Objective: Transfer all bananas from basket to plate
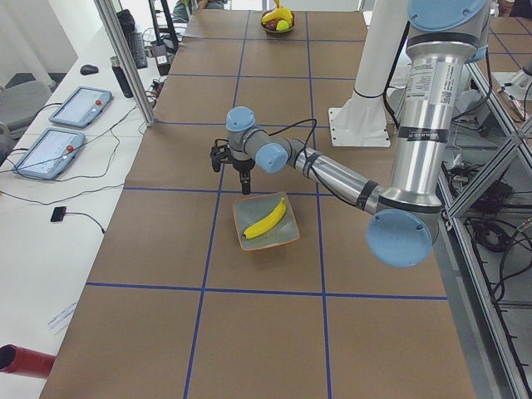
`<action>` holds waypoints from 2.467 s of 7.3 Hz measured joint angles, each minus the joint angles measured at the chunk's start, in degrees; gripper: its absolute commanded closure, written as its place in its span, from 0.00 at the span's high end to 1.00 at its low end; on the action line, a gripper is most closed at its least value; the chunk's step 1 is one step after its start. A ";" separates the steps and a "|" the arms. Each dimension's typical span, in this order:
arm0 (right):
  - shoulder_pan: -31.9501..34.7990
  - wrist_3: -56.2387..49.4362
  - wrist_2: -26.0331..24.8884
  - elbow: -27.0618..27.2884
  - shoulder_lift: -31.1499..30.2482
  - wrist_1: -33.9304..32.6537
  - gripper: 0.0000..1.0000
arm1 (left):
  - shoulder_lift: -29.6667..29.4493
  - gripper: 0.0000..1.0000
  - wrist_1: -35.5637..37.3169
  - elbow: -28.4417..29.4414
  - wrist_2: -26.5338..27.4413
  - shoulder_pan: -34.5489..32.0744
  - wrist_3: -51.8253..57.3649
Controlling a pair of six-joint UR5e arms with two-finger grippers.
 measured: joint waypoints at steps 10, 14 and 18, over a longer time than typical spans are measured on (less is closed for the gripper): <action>-25.68 47.66 9.60 14.96 14.16 3.88 0.00 | -11.57 0.99 -5.28 4.02 -1.11 1.06 -6.80; -38.22 69.86 8.88 11.33 24.75 17.03 0.00 | -21.49 0.99 -29.38 14.35 -2.66 7.79 -18.63; -50.12 91.83 -3.91 9.17 30.22 31.18 0.00 | -24.38 0.99 -35.13 15.25 -2.48 10.61 -19.97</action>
